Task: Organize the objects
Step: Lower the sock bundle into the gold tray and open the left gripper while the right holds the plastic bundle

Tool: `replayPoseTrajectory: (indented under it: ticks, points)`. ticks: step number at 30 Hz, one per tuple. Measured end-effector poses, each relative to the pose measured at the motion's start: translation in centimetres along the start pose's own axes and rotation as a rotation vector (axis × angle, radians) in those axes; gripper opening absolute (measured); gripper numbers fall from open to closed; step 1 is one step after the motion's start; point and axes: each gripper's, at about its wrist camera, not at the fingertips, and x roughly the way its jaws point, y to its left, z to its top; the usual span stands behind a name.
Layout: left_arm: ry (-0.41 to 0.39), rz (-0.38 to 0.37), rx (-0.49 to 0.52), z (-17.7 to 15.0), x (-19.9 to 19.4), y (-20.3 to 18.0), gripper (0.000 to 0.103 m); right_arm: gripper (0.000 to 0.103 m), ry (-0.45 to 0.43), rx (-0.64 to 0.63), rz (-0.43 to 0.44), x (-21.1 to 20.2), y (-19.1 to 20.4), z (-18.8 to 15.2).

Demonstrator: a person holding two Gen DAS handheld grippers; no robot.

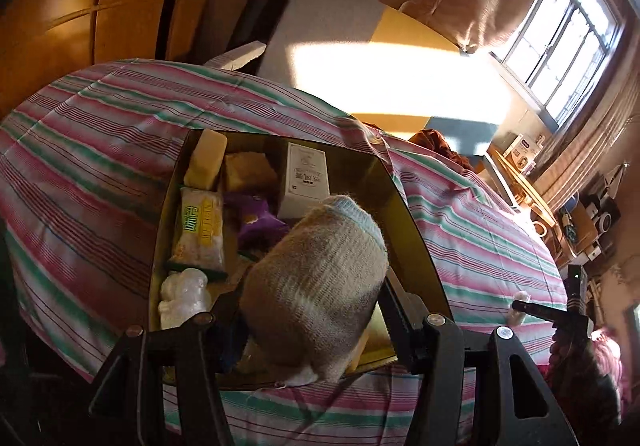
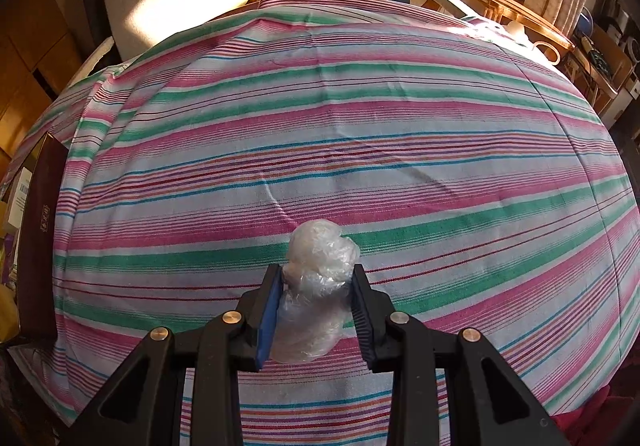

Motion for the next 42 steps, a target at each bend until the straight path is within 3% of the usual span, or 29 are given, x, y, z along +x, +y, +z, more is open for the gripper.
replayPoseTrajectory:
  ticks: [8,14,19,22,24,29,34,42]
  points:
    - [0.141,-0.041,0.044,5.3,6.8,-5.0,0.059,0.033,-0.019,-0.007,0.020,-0.5,0.2,0.2]
    - [0.226,0.024,0.006,9.0,14.0,-6.0,0.059,0.033,-0.026,-0.005,0.029,-0.5,0.2,0.2]
    - [0.298,0.067,-0.001,9.9,18.7,-5.9,0.059,0.033,-0.029,0.015,0.034,-0.4,0.0,0.4]
    - [0.280,0.105,-0.008,10.2,20.0,-6.0,0.059,0.033,-0.026,0.015,0.038,-0.4,0.0,0.3]
    - [0.281,0.112,0.000,10.5,20.6,-6.0,0.069,0.033,-0.022,0.010,0.037,-0.3,0.1,0.3]
    - [0.239,0.112,0.005,10.7,19.2,-5.9,0.068,0.033,-0.020,0.009,0.031,-0.3,0.1,0.3]
    - [0.138,0.112,0.057,10.4,14.5,-6.3,0.068,0.033,-0.015,-0.005,0.020,-0.1,0.3,0.1]
    - [-0.025,0.161,0.241,5.1,5.9,-7.9,0.073,0.033,-0.013,-0.014,0.001,-0.1,0.6,0.1]
